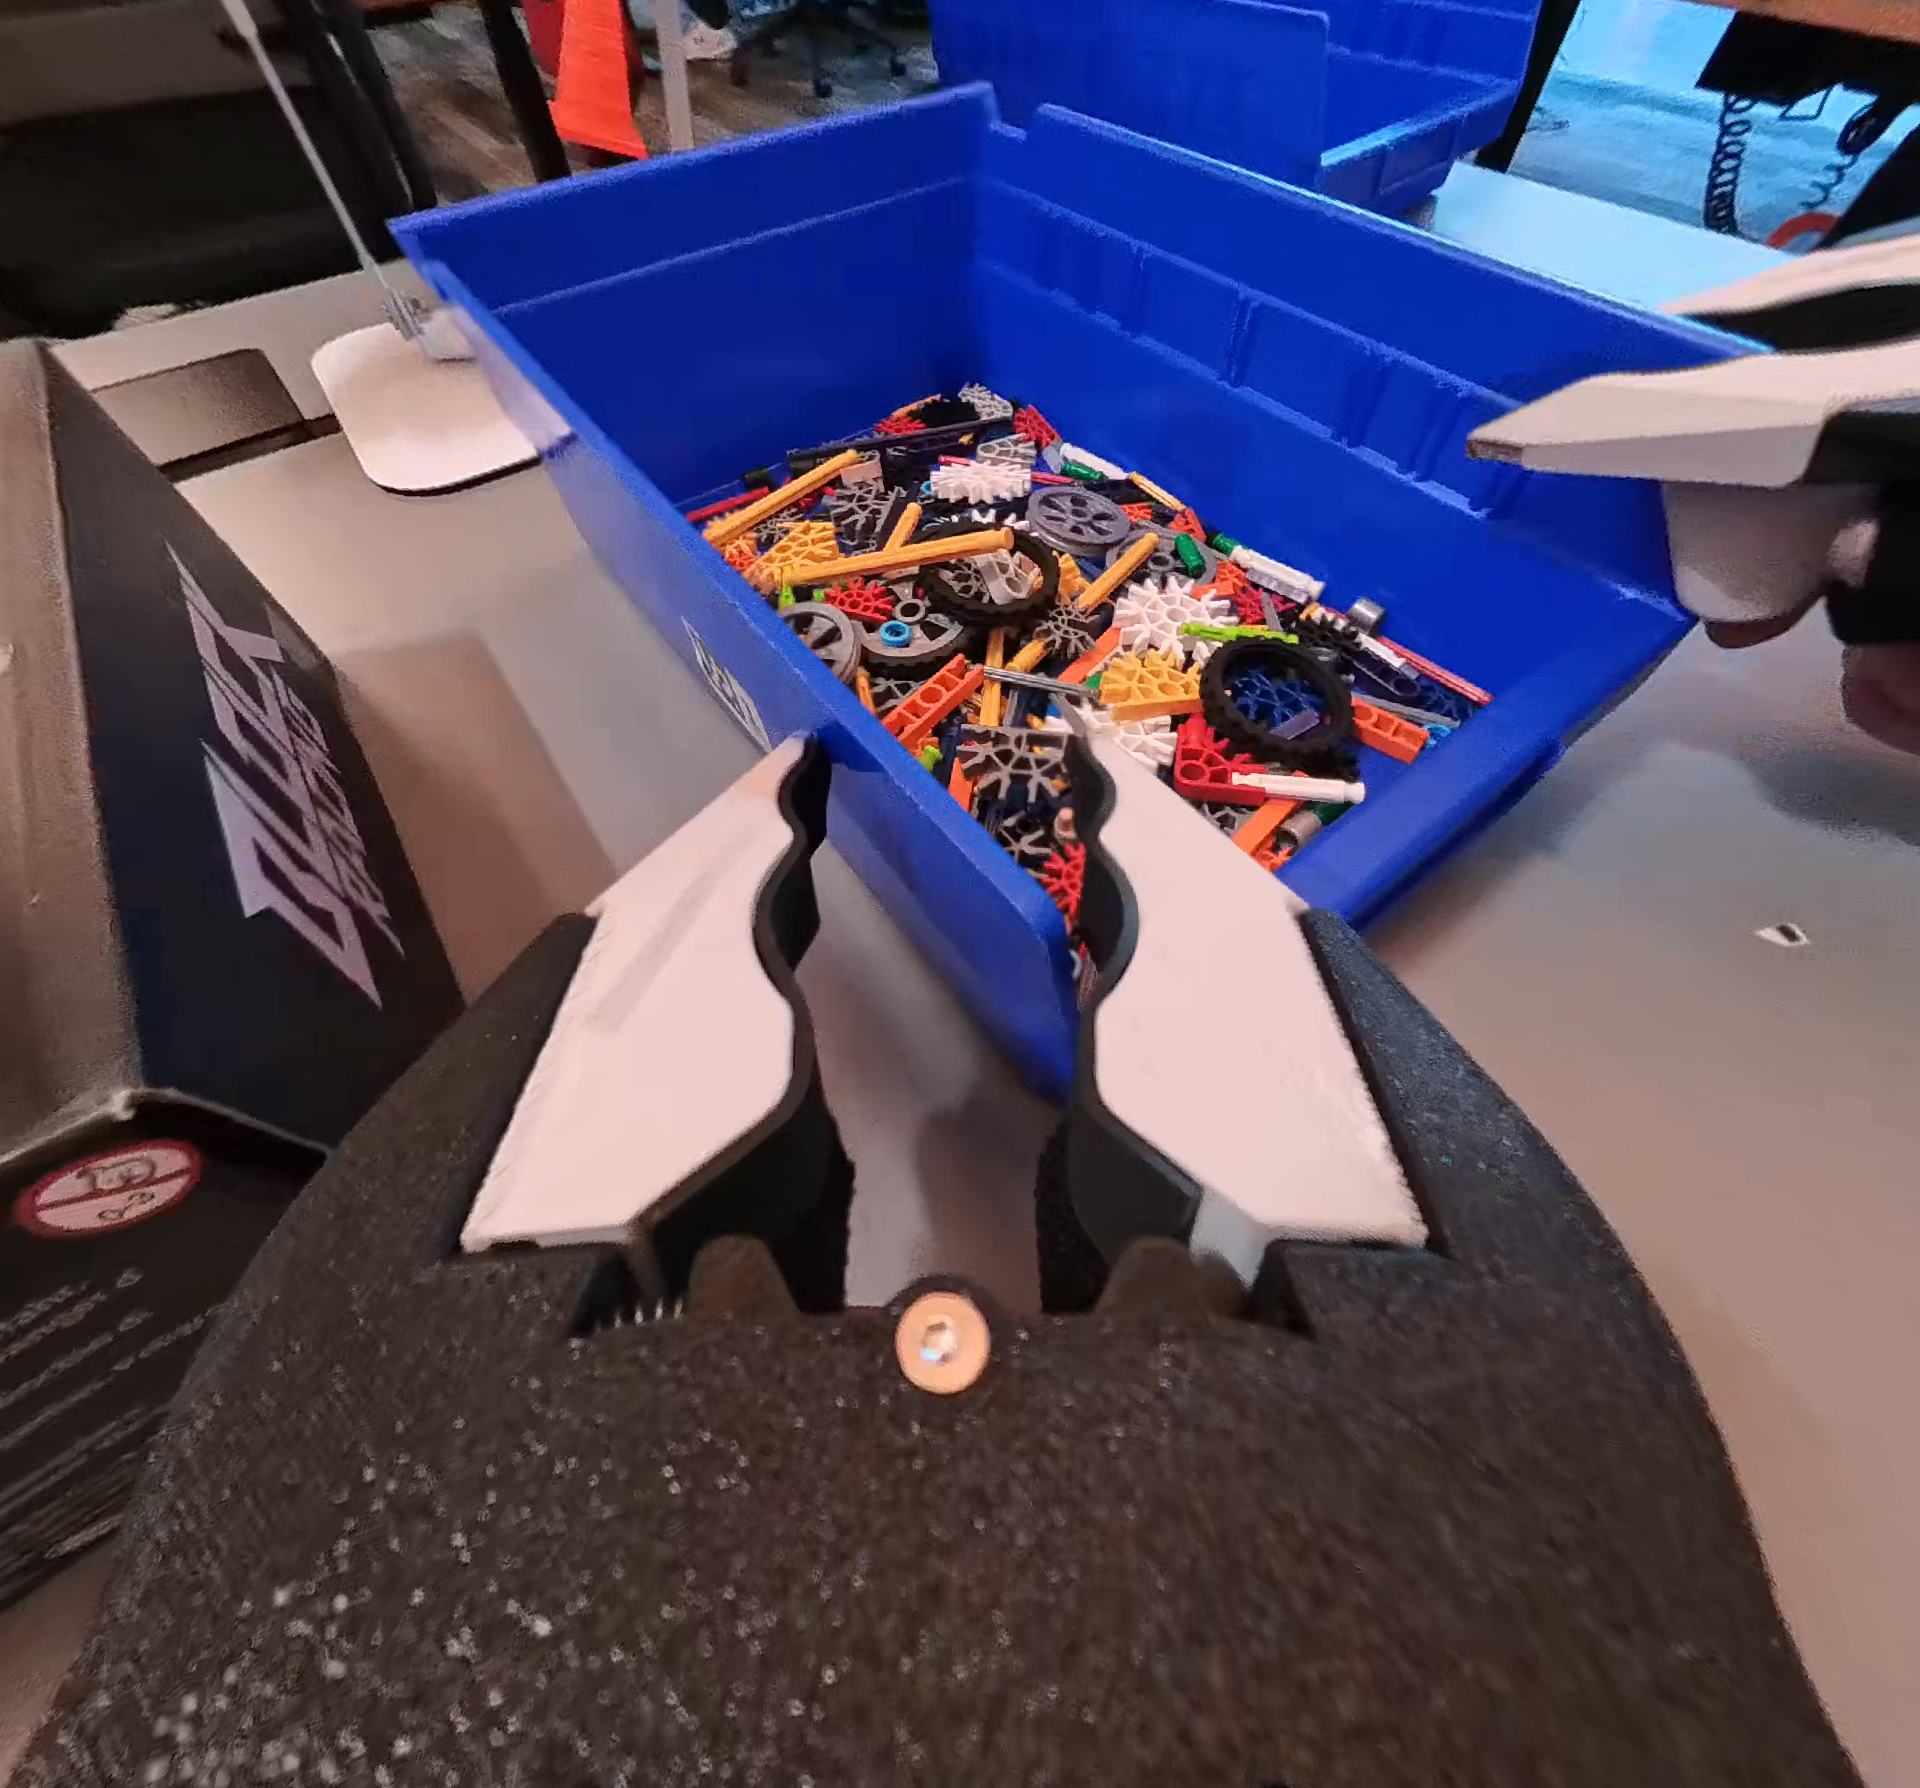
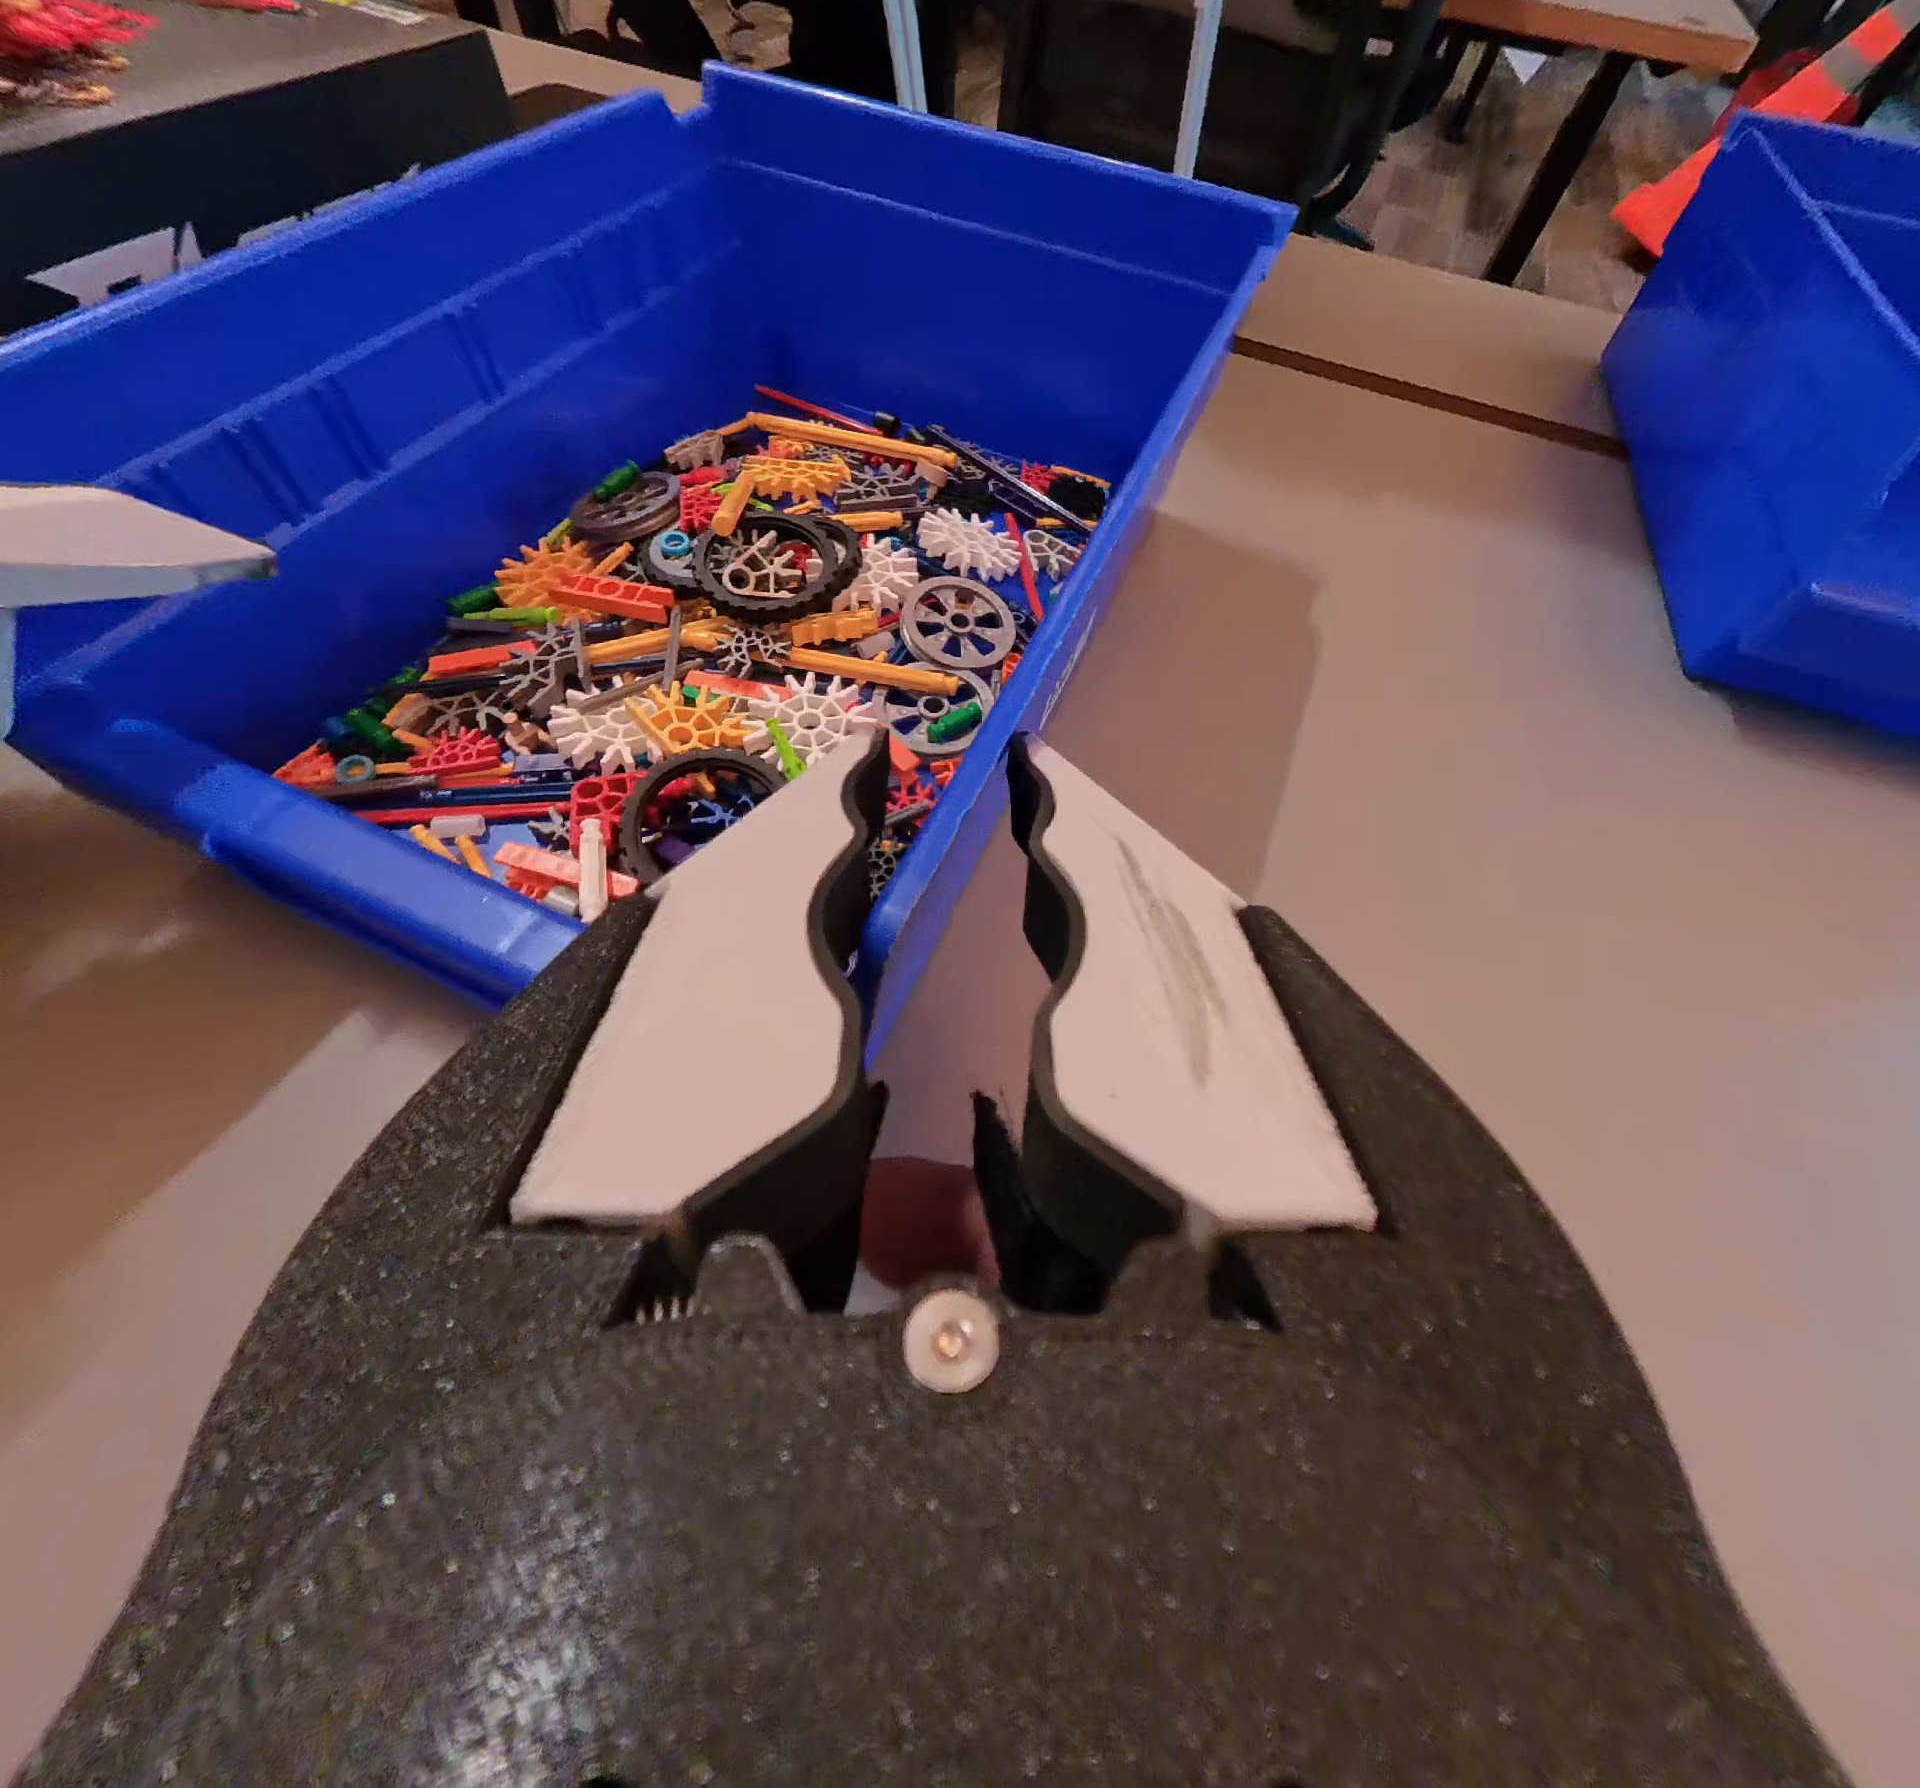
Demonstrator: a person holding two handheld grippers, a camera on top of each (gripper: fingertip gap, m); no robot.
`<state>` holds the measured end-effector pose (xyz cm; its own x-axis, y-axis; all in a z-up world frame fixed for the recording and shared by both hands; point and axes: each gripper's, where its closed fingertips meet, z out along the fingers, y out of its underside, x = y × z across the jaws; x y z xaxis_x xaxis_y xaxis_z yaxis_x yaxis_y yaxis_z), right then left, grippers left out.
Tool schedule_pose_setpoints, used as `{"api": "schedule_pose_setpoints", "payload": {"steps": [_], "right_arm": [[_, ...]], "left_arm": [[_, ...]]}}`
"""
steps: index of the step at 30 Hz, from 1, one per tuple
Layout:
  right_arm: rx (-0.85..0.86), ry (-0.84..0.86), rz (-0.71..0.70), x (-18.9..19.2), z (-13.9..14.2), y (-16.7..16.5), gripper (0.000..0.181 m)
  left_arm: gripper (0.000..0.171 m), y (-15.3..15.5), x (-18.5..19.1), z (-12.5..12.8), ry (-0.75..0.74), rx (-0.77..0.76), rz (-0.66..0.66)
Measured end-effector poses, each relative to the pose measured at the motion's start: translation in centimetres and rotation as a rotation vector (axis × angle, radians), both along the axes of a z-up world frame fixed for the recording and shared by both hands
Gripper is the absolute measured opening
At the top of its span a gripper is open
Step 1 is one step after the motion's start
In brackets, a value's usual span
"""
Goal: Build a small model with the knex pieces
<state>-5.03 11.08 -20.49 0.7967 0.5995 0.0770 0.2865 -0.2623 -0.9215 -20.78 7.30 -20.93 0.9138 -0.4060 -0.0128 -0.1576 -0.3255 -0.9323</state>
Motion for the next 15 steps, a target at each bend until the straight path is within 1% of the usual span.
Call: {"api": "schedule_pose_setpoints", "payload": {"steps": [3,4,5,6,7,8,9,10,11,12,13,14,15], "right_arm": [[-0.01,0.026,0.012,-0.2,0.0,-0.5,0.023],[-0.016,0.029,0.024,-0.3,0.0,-0.7,0.025],[-0.023,0.016,0.052,-0.5,-0.1,-1.0,0.03],[-0.041,-0.006,0.105,-0.8,-0.3,-1.5,0.041],[-0.054,-0.011,0.149,-0.9,-0.2,-1.8,0.05],[-0.045,0.006,0.181,-0.8,0.5,-2.0,0.05],[-0.025,0.025,0.218,-0.7,1.3,-2.2,0.05],[-0.017,0.034,0.249,-0.6,1.9,-2.4,0.059],[-0.013,0.039,0.267,-0.4,2.4,-2.4,0.069],[0.007,0.057,0.283,-0.3,3.2,-2.4,0.069],[0.031,0.086,0.295,-0.1,3.9,-2.3,0.069],[0.041,0.103,0.29,0.1,4.2,-2.0,0.068],[0.045,0.109,0.282,0.4,4.2,-1.6,0.068]], "left_arm": [[0.044,-0.3,-0.2,0.1,-0.017,-0.007,-0.001],[0.044,-0.5,-0.3,0.0,0.006,-0.007,0.001],[0.043,-0.7,-0.6,0.2,0.026,-0.001,0.015],[0.053,-0.9,-0.8,1.3,0.026,0.039,0.025],[0.076,-1.4,-1.1,2.8,0.013,0.091,0.034],[0.09,-1.8,-1.6,4.2,0.008,0.118,0.041],[0.094,-2.3,-2.1,5.3,0.011,0.133,0.038],[0.098,-2.8,-2.8,6.8,0.008,0.166,0.037],[0.1,-3.1,-4.0,8.4,0.007,0.201,0.067],[0.103,-3.2,-5.8,10.0,0.01,0.239,0.122],[0.103,-3.3,-8.1,11.7,0.021,0.292,0.207],[0.103,-3.3,-10.8,13.2,0.051,0.344,0.306],[0.102,-3.2,-13.4,14.2,0.098,0.369,0.396]]}}
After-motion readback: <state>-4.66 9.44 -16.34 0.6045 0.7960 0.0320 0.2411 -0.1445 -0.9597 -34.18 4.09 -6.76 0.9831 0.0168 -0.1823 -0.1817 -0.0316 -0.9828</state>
